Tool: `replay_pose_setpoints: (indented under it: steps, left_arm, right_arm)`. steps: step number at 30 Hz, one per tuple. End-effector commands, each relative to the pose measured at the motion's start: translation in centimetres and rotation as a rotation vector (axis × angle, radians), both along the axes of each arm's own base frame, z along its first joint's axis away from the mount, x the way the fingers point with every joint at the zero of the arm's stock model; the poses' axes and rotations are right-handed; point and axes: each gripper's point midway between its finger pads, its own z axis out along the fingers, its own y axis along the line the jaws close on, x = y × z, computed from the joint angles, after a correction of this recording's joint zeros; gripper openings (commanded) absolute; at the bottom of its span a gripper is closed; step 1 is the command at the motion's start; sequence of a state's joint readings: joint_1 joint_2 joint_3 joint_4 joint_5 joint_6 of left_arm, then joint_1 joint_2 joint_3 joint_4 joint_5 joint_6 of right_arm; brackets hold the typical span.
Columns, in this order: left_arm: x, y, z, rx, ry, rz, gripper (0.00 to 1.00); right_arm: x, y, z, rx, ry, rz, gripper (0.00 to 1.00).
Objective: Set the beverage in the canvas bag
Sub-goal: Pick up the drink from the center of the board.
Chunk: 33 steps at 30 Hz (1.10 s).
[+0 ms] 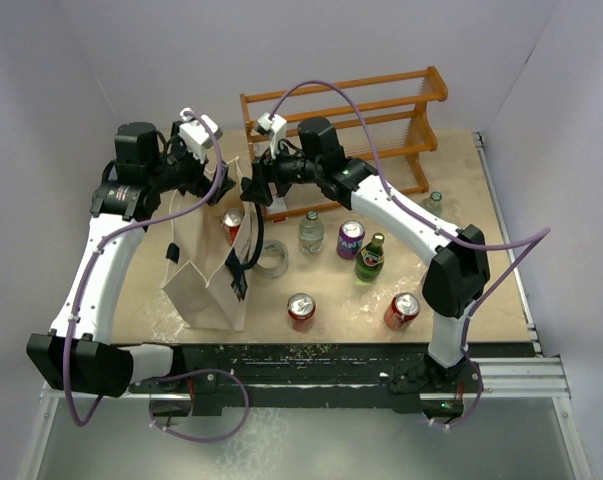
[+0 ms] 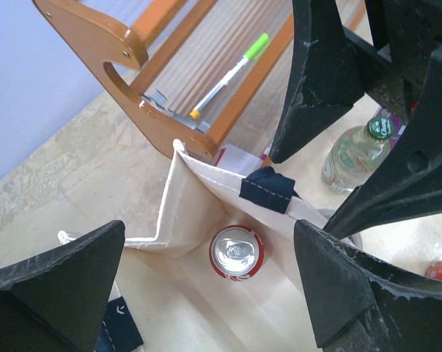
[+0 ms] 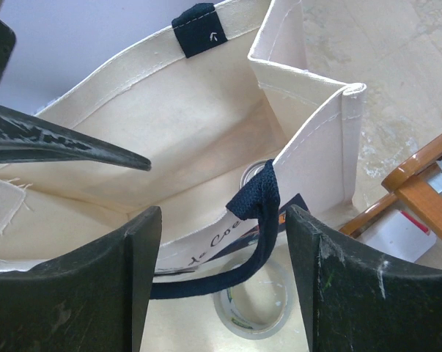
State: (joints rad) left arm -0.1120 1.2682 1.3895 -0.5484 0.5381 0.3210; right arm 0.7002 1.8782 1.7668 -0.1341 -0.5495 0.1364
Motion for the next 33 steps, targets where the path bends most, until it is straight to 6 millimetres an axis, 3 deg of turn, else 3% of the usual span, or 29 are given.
replay_pose_setpoints:
  steps: [1,5,8,12,15,23,27,29,33]
  left_arm:
    - [-0.7,-0.3,4.1,-0.069,-0.073,0.013,0.99]
    - [-1.9,-1.5,5.2,-0.104,-0.082,-0.060,0.99]
    - [-3.2,-2.8,5.1,-0.085,-0.070,-0.144,0.99]
    - [-5.3,-5.3,4.0,-0.009,-0.052,-0.259,0.99]
    - [-7.0,-7.1,2.9,0.022,-0.025,-0.362,0.99]
    - [-12.4,-11.6,-2.7,0.177,0.045,-0.652,0.99]
    - [-15.0,-13.2,-6.5,0.228,0.109,-0.773,0.99]
    - [-16.2,-13.8,-8.1,0.256,0.137,-0.826,0.99]
    - [-18.2,-15.0,-11.3,0.333,0.182,-0.916,0.99]
  right_arm:
    - [-1.1,-0.9,6.0,0.053,-0.151,0.033,0.73]
    - [-0.9,-2.1,7.3,0.028,-0.220,0.004,0.74]
    - [-0.6,-4.1,7.0,-0.018,-0.237,-0.031,0.75]
    - [0.6,-8.0,7.8,-0.022,-0.246,-0.087,0.76]
    - [1.9,-12.0,8.3,-0.030,-0.262,-0.154,0.77]
    - [3.5,-25.6,7.5,-0.094,-0.299,-0.420,0.82]
    - [2.2,-32.0,6.9,-0.084,-0.313,-0.563,0.89]
    - [1.6,-34.4,7.2,-0.075,-0.345,-0.627,0.99]
    - [0.5,-36.4,6.2,-0.069,-0.333,-0.651,1.00]
